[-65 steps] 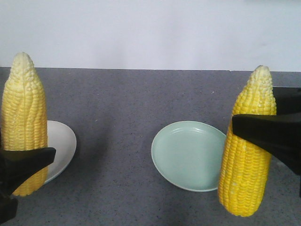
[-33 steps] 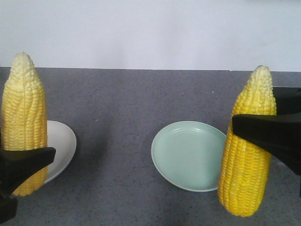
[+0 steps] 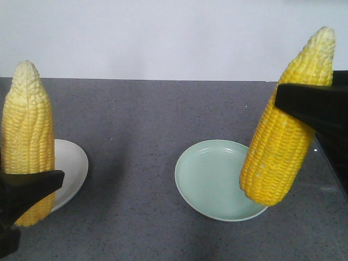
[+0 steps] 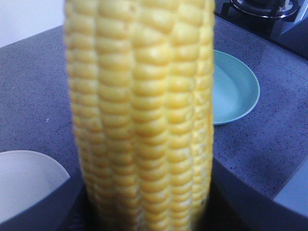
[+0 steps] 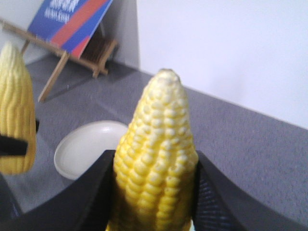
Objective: Distribute corn equally
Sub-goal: 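Tilt and lower the right gripper's corn cob onto the pale green plate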
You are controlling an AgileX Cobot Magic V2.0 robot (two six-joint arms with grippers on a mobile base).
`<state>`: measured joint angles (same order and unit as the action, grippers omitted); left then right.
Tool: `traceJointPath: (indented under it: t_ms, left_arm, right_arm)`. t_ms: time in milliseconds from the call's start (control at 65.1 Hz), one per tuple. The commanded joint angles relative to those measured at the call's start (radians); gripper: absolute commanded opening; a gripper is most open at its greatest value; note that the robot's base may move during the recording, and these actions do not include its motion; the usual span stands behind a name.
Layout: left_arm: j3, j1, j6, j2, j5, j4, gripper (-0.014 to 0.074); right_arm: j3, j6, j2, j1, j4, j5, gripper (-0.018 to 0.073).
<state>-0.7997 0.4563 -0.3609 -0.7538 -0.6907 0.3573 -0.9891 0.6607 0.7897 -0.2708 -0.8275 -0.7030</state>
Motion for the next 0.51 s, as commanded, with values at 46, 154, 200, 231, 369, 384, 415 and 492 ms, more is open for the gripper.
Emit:
traceJointPath:
  t_ms: [46,154,200,231,369,384,415,492]
  left_arm:
    - [-0.022,0.004,-0.002,0.004,0.064,0.027,0.0278]
    - [-0.022,0.004,-0.002,0.004,0.064,0.027,0.0278]
    - [-0.022,0.004,-0.002,0.004,0.064,0.027,0.0278]
    - [-0.022,0.004,-0.002,0.004,0.064,0.027,0.0278]
    - [-0.022,0.004,-0.002,0.004,0.064,0.027,0.0278]
    - [-0.022,0.004,-0.002,0.004,0.064,0.027,0.0278]
    - [-0.022,0.004,-0.002,0.004,0.065,0.027,0.0278]
    - [-0.022,0.004,-0.002,0.004,0.065,0.027,0.0278]
  right_arm:
    - [-0.025,0.008,-0.004,0.007,-0.056,0.086,0.0225]
    - [-0.025,0.006,-0.004,0.007,-0.056,0.083,0.0225]
    - [-0.025,-0.001,-0.004,0.007,-0.065,0.082,0.0225]
    - [-0.025,-0.003,-0.004,0.007,-0.072,0.075,0.0225]
    - [-0.037,0.003,0.003,0.007,-0.062,0.054,0.0225]
    - [-0.042,-0.004,0.009,0.007,-0.057,0.049,0.0225]
    - [-0.056,-0.029,0.021,0.007,-0.046,0.039,0.0226]
    - [-0.109,-0.123,0.068,0.007,0.026,0.001,0.0228]
